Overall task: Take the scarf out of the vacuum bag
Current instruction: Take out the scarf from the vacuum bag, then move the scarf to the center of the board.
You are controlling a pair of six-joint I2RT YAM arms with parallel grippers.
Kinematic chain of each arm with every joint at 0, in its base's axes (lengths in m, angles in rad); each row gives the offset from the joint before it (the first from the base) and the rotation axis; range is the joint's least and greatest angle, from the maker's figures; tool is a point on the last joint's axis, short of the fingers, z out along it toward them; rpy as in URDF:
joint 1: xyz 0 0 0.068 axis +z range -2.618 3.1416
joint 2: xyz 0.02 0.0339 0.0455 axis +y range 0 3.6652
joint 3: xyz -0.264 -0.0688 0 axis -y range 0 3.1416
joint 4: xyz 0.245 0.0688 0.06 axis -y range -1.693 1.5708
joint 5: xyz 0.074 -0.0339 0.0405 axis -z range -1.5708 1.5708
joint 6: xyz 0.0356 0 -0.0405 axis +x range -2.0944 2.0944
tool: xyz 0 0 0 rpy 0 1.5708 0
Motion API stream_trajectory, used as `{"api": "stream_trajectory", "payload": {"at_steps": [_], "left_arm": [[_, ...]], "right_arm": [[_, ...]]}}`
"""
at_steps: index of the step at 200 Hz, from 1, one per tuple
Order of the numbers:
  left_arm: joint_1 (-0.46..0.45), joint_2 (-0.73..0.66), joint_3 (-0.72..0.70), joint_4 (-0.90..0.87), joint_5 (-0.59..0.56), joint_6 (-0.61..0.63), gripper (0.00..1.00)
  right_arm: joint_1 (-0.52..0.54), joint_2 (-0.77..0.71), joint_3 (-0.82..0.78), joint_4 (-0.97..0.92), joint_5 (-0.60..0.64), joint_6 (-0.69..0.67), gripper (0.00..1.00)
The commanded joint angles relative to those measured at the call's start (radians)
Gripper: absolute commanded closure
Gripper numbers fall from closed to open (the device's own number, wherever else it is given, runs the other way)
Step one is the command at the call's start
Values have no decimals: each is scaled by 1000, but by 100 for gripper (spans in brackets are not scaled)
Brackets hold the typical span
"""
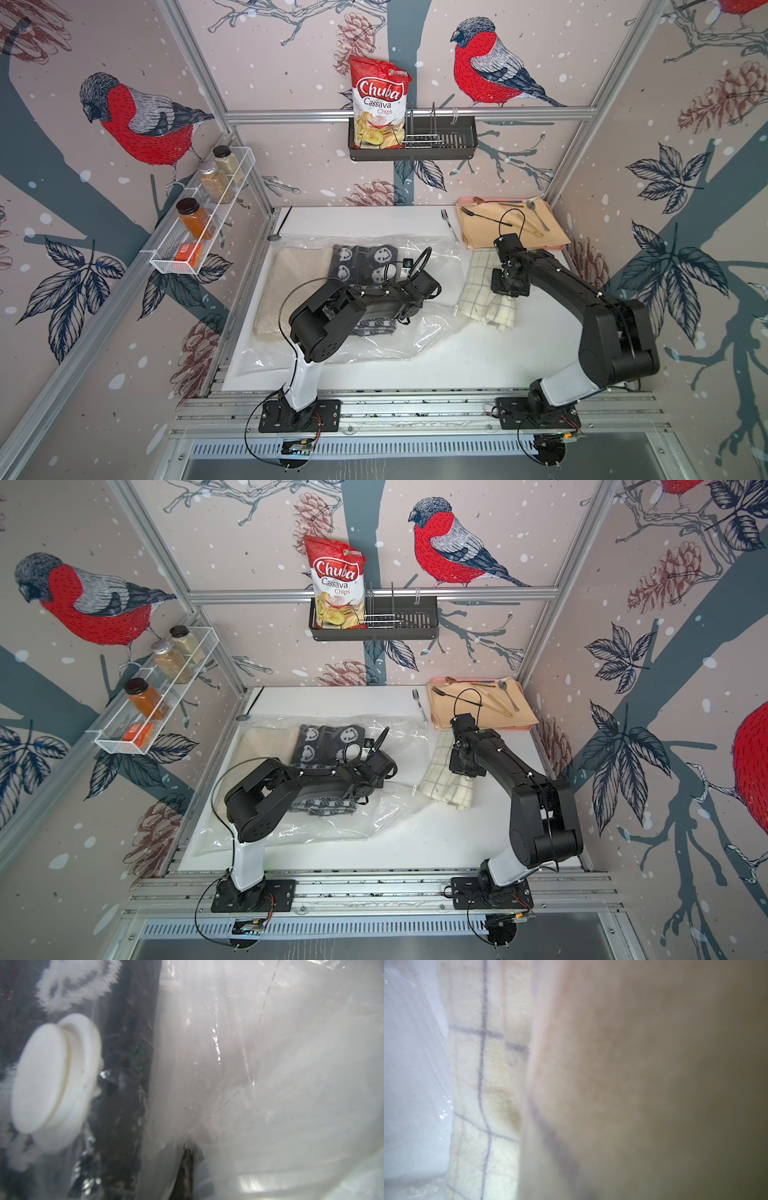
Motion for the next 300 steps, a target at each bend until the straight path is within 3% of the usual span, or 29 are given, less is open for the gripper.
{"api": "stream_trajectory", "payload": {"at_steps": [1,16,37,48,52,56,67,72,83,125,143,154,155,161,162,165,169,170,174,177,224,300], "left_arm": [[1,-7,-2,-58,2,-13,100],[1,-7,0,-59,5,-13,100],[-2,-10,3,-61,2,-11,100],[-2,-10,3,-63,-2,-11,100],[-2,-10,4,-62,-2,-11,100],[-3,-10,3,-62,-1,-11,100],[-5,-10,4,-63,-2,-11,100],[-5,-9,6,-63,-2,-12,100],[-7,-8,6,-63,-1,-12,100],[-10,-10,12,-62,-1,-12,100],[-10,-10,14,-61,-1,-12,100],[-10,-10,15,-62,-1,-13,100],[-10,-10,16,-62,-1,-13,100],[-10,-10,18,-62,-4,-13,100],[-10,-10,19,-61,-4,-12,100],[-9,-10,18,-62,-4,-12,100],[-10,-10,19,-64,-5,-13,100],[-10,-11,19,-64,-5,-13,100],[-10,-11,21,-64,-6,-13,100],[-10,-12,20,-66,-6,-14,100],[-10,-4,22,-55,13,-13,100],[-10,12,24,-42,20,-5,100]], "right_arm": [[1,2,0,-33,66,6,100],[5,29,-1,-42,87,12,100],[11,34,0,-45,102,24,80],[11,30,11,-62,134,37,59],[11,27,17,-69,148,42,39],[11,26,21,-75,162,46,26],[12,15,36,-90,189,56,6],[13,7,43,-98,199,61,1],[19,-13,60,-107,219,67,0],[44,-82,125,-169,363,119,2],[79,-130,102,-85,208,91,9],[81,-178,38,21,27,90,30],[81,-186,26,37,-6,91,36],[82,-204,-10,88,-87,101,50],[81,-210,-26,106,-121,105,58],[82,-216,-40,125,-148,111,64],[84,-224,-73,165,-212,126,80],[84,-224,-73,165,-212,126,80],[89,-228,-100,193,-249,145,97],[97,-227,-115,208,-263,155,100],[190,-115,-239,293,-286,212,100],[112,-19,-337,285,-99,214,100]]}}
